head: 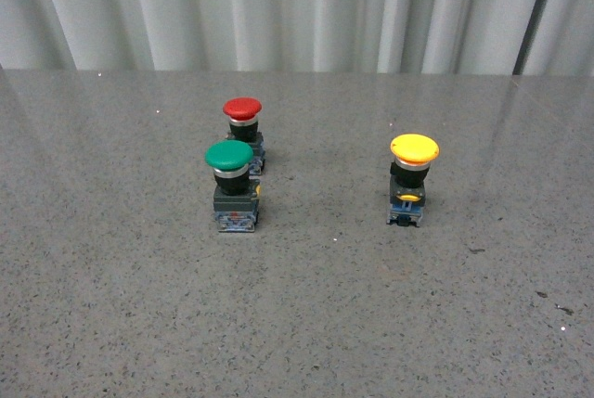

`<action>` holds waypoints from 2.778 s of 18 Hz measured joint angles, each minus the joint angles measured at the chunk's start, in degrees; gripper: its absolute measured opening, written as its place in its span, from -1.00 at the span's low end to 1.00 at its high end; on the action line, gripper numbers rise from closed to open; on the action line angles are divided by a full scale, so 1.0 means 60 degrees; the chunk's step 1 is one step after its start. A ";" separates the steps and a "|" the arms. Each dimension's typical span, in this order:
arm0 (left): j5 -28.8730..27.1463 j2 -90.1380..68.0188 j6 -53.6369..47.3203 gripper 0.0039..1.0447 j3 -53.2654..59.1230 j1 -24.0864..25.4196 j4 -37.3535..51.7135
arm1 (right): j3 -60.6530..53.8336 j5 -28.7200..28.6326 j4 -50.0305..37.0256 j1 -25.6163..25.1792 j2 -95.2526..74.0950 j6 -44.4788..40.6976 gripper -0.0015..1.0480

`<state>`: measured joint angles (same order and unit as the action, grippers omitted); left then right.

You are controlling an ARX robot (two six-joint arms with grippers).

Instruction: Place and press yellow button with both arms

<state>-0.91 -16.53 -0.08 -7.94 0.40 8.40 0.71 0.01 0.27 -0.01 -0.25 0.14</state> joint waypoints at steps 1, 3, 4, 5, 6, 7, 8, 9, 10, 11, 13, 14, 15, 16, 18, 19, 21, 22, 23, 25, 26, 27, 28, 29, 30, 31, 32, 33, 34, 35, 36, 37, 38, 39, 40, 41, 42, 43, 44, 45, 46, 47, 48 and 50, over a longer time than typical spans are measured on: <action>0.0149 0.0204 -0.0007 -0.97 0.0175 -0.0058 -0.0033 | 0.0000 -0.0007 -0.0015 0.0000 0.0000 -0.0004 0.87; 0.0149 0.0484 -0.0007 -0.97 0.0393 -0.0095 -0.0062 | 0.0000 -0.0004 -0.0004 0.0000 0.0000 0.0000 0.87; 0.0146 0.0601 -0.0004 -0.97 0.0470 -0.0076 -0.0087 | 0.0000 -0.0004 -0.0004 0.0000 0.0000 0.0000 0.87; 0.0149 0.0725 -0.0007 -0.97 0.0565 -0.0076 -0.0124 | 0.0000 -0.0004 -0.0004 0.0000 0.0000 0.0000 0.87; 0.0146 0.0831 -0.0004 -0.97 0.0641 -0.0076 -0.0186 | 0.0000 -0.0004 -0.0004 0.0000 0.0000 0.0000 0.87; 0.0149 0.0947 -0.0007 -0.97 0.0721 -0.0076 -0.0266 | 0.0000 -0.0004 -0.0004 0.0000 0.0000 0.0000 0.87; 0.0146 0.1639 -0.0004 -0.97 0.0725 -0.0076 -0.1260 | 0.0000 -0.0004 -0.0004 0.0000 0.0000 0.0000 0.87; 0.0157 0.2164 -0.0004 -0.97 0.0878 -0.0076 -0.1570 | 0.0000 -0.0004 -0.0004 0.0000 0.0000 0.0000 0.87; 0.0146 0.2390 -0.0007 -0.97 0.0892 -0.0076 -0.1399 | 0.0000 -0.0004 -0.0004 0.0000 0.0000 0.0000 0.87; 0.0149 0.2386 -0.0007 -0.97 0.0863 -0.0076 -0.1410 | 0.0000 -0.0007 -0.0007 0.0000 0.0000 0.0000 0.87; 0.0149 0.2437 -0.0004 -0.97 0.0947 -0.0076 -0.1428 | 0.0000 -0.0004 -0.0004 0.0000 0.0000 0.0000 0.87; 0.0149 0.2648 -0.0007 -0.97 0.1129 -0.0076 -0.1384 | 0.0000 -0.0004 -0.0004 0.0000 0.0000 0.0000 0.87; 0.0113 0.2648 0.0000 -0.97 0.1180 -0.0076 -0.1534 | 0.0000 0.0000 0.0000 0.0000 0.0000 0.0000 0.87; 0.0160 0.2645 -0.0004 -0.97 0.1180 -0.0076 -0.1512 | 0.0000 -0.0004 -0.0015 0.0000 0.0000 0.0000 0.87; 0.0142 0.2667 0.0000 -0.97 0.1180 -0.0076 -0.1381 | 0.0000 -0.0004 0.0000 0.0000 0.0000 0.0000 0.87; 0.0149 0.2667 -0.0004 -0.97 0.1180 -0.0076 -0.1483 | 0.0000 -0.0004 0.0004 0.0000 0.0000 0.0000 0.87; 0.0149 0.2667 0.0007 -0.85 0.1180 -0.0076 -0.1443 | 0.0000 -0.0004 -0.0004 0.0000 0.0000 0.0000 0.87; 0.0149 0.2667 0.0007 -0.53 0.1180 -0.0076 -0.1443 | 0.0000 -0.0004 -0.0004 0.0000 0.0000 0.0000 0.87; 0.0149 0.2667 0.0007 -0.36 0.1180 -0.0076 -0.1443 | 0.0000 -0.0004 0.0000 0.0000 0.0000 0.0000 0.87; 0.0149 0.2667 0.0011 -0.05 0.1180 -0.0076 -0.1443 | 0.0000 -0.0004 -0.0004 0.0000 0.0000 0.0000 0.87; 0.0149 0.2667 0.0007 0.13 0.1180 -0.0076 -0.1443 | 0.0000 -0.0004 -0.0004 0.0000 0.0000 0.0000 0.87; 0.0149 0.2667 0.0007 0.37 0.1180 -0.0076 -0.1443 | 0.0000 -0.0004 -0.0004 0.0000 0.0000 0.0000 0.87; 0.0149 0.2667 0.0007 0.51 0.1180 -0.0076 -0.1443 | 0.0000 -0.0004 -0.0004 0.0000 0.0000 0.0000 0.87; 0.0149 0.2667 0.0007 0.58 0.1180 -0.0076 -0.1443 | 0.0000 -0.0004 -0.0004 0.0000 0.0000 0.0000 0.87; 0.0149 0.2667 0.0007 0.61 0.1180 -0.0076 -0.1443 | 0.0000 -0.0004 -0.0004 0.0000 0.0000 0.0000 0.87; 0.0149 0.2667 0.0007 0.68 0.1180 -0.0076 -0.1443 | 0.0000 -0.0004 -0.0004 0.0000 0.0000 0.0000 0.87; 0.0149 0.2667 0.0007 0.71 0.1180 -0.0076 -0.1443 | 0.0000 -0.0004 -0.0004 0.0000 0.0000 0.0000 0.87; 0.0149 0.2667 0.0007 0.82 0.1180 -0.0076 -0.1443 | 0.0000 -0.0004 -0.0004 0.0000 0.0000 0.0000 0.87; 0.0149 0.2667 0.0004 0.91 0.1180 -0.0076 -0.1443 | 0.0000 -0.0004 -0.0004 0.0000 0.0000 0.0000 0.87; 0.0149 0.2667 0.0007 0.86 0.1180 -0.0076 -0.1443 | 0.0015 -0.0510 -0.0058 -0.0146 -0.0131 0.0408 0.87; 0.0153 0.2667 0.0007 0.88 0.1180 -0.0076 -0.1439 | 0.0215 -0.1268 -0.1082 -0.0084 -0.1286 0.1435 0.87; 0.0146 0.2667 0.0007 0.88 0.1180 -0.0076 -0.1439 | 0.1268 -0.1249 -0.3308 0.0780 -0.3781 0.2750 0.87; 0.0149 0.2667 0.0007 0.88 0.1180 -0.0076 -0.1443 | 0.3268 -0.0743 -0.6000 0.1953 -0.7781 0.2605 0.87; 0.0149 0.2667 0.0007 0.88 0.1180 -0.0076 -0.1443 | 0.5067 -0.0572 -0.6328 0.2703 -1.1275 0.2131 0.87; 0.0153 0.2667 0.0007 0.88 0.1180 -0.0076 -0.1439 | 0.5537 -0.0517 -0.6207 0.2932 -1.2047 0.2029 0.87; 0.0149 0.2667 0.0007 0.88 0.1180 -0.0076 -0.1443 | 0.5945 -0.0455 -0.6105 0.3169 -1.2699 0.1912 0.87; 0.0149 0.2667 0.0007 0.88 0.1180 -0.0076 -0.1439 | 0.6349 -0.0375 -0.6003 0.3406 -1.3253 0.1847 0.81; 0.0149 0.2667 0.0007 0.88 0.1180 -0.0076 -0.1439 | 0.6663 -0.0248 -0.5963 0.3592 -1.3653 0.1778 0.64; 0.0149 0.2667 0.0007 0.88 0.1180 -0.0076 -0.1443 | 0.6951 -0.0142 -0.5938 0.3781 -1.4087 0.1705 0.43; 0.0149 0.2667 0.0007 0.88 0.1180 -0.0076 -0.1443 | 0.7074 -0.0091 -0.5898 0.3894 -1.4327 0.1639 0.29; 0.0149 0.2667 0.0007 0.88 0.1180 -0.0076 -0.1439 | 0.7158 -0.0011 -0.5774 0.3971 -1.4670 0.1508 0.04; 0.0149 0.2667 0.0007 0.88 0.1180 -0.0076 -0.1443 | 0.7165 0.0058 -0.5737 0.4011 -1.4801 0.1479 -0.06; 0.0149 0.2667 0.0007 0.88 0.1180 -0.0076 -0.1443 | 0.7176 0.0073 -0.5672 0.4007 -1.4874 0.1461 -0.13; 0.0149 0.2667 0.0007 0.88 0.1180 -0.0076 -0.1443 | 0.7180 0.0091 -0.5621 0.4003 -1.4950 0.1457 -0.21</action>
<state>-0.01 -0.54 -0.03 -0.86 -0.05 -0.25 43.79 0.56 -33.45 24.01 -89.95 8.88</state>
